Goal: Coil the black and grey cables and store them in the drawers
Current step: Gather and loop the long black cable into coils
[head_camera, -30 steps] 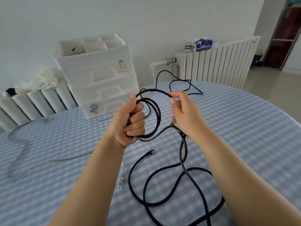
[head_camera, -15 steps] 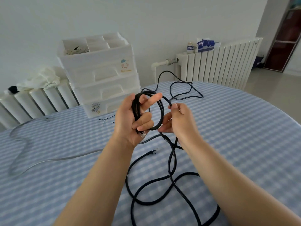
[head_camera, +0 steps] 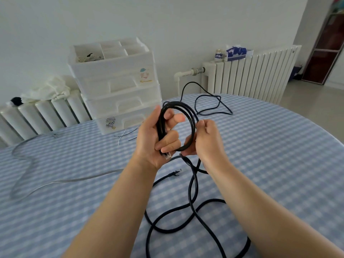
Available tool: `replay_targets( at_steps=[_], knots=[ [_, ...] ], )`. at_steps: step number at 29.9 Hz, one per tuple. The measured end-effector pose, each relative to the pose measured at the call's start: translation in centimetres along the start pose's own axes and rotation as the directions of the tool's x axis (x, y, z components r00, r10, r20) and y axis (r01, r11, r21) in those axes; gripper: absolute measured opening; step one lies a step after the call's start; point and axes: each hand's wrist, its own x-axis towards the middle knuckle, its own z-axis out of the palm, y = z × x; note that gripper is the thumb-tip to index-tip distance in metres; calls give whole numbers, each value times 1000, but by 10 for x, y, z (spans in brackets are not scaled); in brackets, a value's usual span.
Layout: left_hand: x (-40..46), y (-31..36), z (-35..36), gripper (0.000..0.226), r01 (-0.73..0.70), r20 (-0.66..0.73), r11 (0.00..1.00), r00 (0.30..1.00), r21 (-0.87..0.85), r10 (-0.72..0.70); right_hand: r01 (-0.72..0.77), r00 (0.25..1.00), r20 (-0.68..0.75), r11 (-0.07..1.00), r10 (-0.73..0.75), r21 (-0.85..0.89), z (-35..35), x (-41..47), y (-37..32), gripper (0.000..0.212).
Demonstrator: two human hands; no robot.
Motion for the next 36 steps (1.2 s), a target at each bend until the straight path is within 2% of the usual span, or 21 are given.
replay_targets(
  at_steps=[5,9,10,12,14,17,19,21,22,24,27,30,32,36],
  knots=[
    [-2,8,10,40,-149,-112,985,981,87,158,13,967,255,989,26,-150,2,-1,0,23],
    [-2,17,10,42,-271,-226,947,925,174,306,174,883,469,935,-9,-309,8,-6,9,16],
    [-3,20,8,43,-294,-257,934,904,203,341,213,854,520,904,11,-369,7,-7,8,24],
    [-4,24,7,45,-329,-310,912,864,245,396,302,783,618,826,70,-476,3,-7,6,57],
    [-5,25,6,47,-359,-350,897,830,259,434,350,725,679,789,114,-505,-4,-6,1,74],
    [-6,28,6,48,-415,-398,870,775,267,492,318,710,696,836,102,-448,-17,-2,-6,66],
    [-7,32,6,47,-448,-433,847,728,286,532,265,676,722,866,146,-424,-23,0,-11,59],
    [-8,34,7,45,-485,-455,823,686,296,568,276,636,750,855,180,-439,-25,-1,-15,52],
    [-7,35,7,44,-509,-454,807,668,299,589,305,641,746,831,182,-465,-23,-2,-16,49],
    [-5,32,7,42,-534,-432,776,644,336,631,376,688,710,763,150,-525,-16,-6,-16,41],
    [1,22,5,41,-502,-360,720,636,479,682,456,730,674,652,115,-606,-4,-10,-17,28],
    [2,10,3,43,-435,-237,605,647,667,725,418,763,629,630,147,-654,-2,-12,-21,36],
    [3,2,1,45,-400,-130,495,662,771,738,398,773,611,618,172,-678,-3,-14,-25,40],
    [5,-14,-5,41,-348,102,196,679,917,727,435,759,623,565,189,-701,-3,-19,-34,33]
  ],
)
